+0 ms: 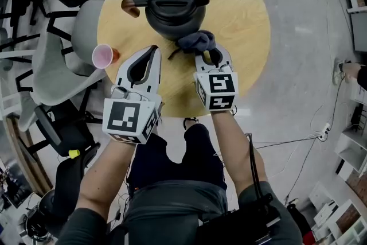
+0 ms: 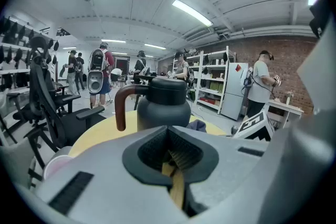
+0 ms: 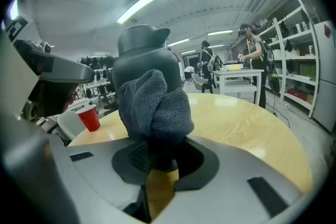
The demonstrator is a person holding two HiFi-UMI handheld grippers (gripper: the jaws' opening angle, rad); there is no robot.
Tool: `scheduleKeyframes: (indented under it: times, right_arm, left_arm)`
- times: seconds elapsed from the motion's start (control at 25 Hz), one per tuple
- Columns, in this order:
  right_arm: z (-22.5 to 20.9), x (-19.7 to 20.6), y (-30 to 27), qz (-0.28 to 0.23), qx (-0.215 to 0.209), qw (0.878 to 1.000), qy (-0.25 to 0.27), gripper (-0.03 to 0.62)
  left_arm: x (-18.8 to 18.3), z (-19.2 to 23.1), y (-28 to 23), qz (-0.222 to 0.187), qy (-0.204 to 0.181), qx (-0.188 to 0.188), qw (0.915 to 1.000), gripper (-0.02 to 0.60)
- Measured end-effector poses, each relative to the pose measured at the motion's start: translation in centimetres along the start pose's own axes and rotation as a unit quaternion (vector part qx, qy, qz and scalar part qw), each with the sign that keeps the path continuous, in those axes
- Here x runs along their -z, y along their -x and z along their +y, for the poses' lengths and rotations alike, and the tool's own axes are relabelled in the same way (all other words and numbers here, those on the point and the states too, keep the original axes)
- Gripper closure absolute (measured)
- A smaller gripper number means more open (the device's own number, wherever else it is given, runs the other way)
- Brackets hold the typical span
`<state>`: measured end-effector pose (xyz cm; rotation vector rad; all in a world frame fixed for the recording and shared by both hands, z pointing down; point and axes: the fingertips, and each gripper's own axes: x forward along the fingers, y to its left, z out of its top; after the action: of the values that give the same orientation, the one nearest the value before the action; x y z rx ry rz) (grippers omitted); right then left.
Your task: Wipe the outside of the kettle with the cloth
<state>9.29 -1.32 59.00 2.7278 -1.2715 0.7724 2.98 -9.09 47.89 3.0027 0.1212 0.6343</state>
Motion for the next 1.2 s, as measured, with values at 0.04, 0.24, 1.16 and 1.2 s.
scheduleKeyframes:
  times: [0.04, 0.24, 1.16, 1.2]
  right_arm:
    - [0.0, 0.0, -0.1, 0.004, -0.002, 1.0, 0.002, 0.508]
    - [-0.2, -1.5, 1.6, 0.016, -0.018, 1.0, -0.006, 0.507]
    - [-1.4, -11.5, 3.9, -0.072, -0.041, 0.996, 0.043, 0.508]
    - [-1.6, -10.8, 3.6, -0.071, -0.036, 0.996, 0.038, 0.508]
  left_arm:
    - [-0.1, -0.1, 0.0, 0.001, -0.001, -0.001, 1.0, 0.572]
    - [-1.0, -0.1, 0.6, 0.004, -0.004, -0.007, 1.0, 0.572]
    - [-4.9, -0.9, 0.1, -0.004, -0.007, 0.009, 0.9999, 0.572]
    - [-4.7, -0.9, 0.0, -0.002, -0.007, 0.012, 0.9999, 0.572]
